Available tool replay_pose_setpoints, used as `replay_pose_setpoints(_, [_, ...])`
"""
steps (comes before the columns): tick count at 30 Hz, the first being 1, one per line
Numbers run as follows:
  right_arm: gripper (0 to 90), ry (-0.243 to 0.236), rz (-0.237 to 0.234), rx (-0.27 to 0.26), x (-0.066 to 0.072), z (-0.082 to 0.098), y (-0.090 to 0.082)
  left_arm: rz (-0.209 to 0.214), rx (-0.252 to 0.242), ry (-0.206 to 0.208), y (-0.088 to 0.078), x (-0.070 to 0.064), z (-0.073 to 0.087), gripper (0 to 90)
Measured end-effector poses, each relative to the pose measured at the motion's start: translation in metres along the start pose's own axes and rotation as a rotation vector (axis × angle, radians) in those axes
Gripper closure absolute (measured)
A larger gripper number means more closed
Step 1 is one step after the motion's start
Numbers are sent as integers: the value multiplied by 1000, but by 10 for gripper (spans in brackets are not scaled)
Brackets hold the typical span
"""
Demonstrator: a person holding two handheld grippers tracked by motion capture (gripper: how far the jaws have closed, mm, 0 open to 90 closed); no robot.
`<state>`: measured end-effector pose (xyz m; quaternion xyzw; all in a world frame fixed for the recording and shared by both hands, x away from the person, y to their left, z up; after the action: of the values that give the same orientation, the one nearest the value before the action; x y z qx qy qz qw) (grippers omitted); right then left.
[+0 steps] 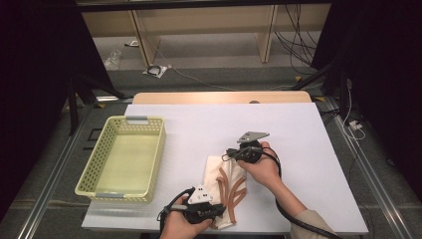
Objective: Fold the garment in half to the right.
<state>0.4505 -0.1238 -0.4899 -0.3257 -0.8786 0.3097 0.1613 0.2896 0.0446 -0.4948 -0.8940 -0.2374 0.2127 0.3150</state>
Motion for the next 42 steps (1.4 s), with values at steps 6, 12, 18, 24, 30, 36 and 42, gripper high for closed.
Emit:
replay_pose_setpoints(6, [894, 9, -4, 7, 0, 1, 0, 1, 4, -2, 2, 0, 2, 847])
replay_pose_setpoints(12, [894, 6, -5, 12, 0, 2, 0, 1, 6, -1, 2, 0, 2, 847])
replay_pose_setpoints(18, [894, 3, -4, 13, -1, 3, 1, 2, 8, 0, 3, -1, 2, 847])
replay_pose_setpoints(24, [894, 8, -5, 18, -1, 4, 0, 3, 11, -1, 3, -1, 2, 846])
replay_pose_setpoints(30, [893, 15, -8, 28, -1, 5, 0, 4, 14, -5, 5, -1, 3, 842])
replay_pose_setpoints(36, [893, 11, -9, 39, -2, 7, 0, 5, 17, -7, 5, -1, 4, 837])
replay_pose_setpoints(42, [893, 12, -12, 52, -3, 9, -1, 7, 19, -9, 6, -1, 4, 834])
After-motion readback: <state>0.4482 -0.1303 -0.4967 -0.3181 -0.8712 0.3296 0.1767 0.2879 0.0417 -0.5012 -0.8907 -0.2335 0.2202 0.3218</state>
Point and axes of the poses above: each handheld gripper's, and its own axes: y roughly forward along the jaws, z roughly out of its underside, x roughly to its left, the point moved 3 cm from there along y, roughly forward along the jaws, and after that the axes turned 3 degrees about x, right-handed, at the moved point
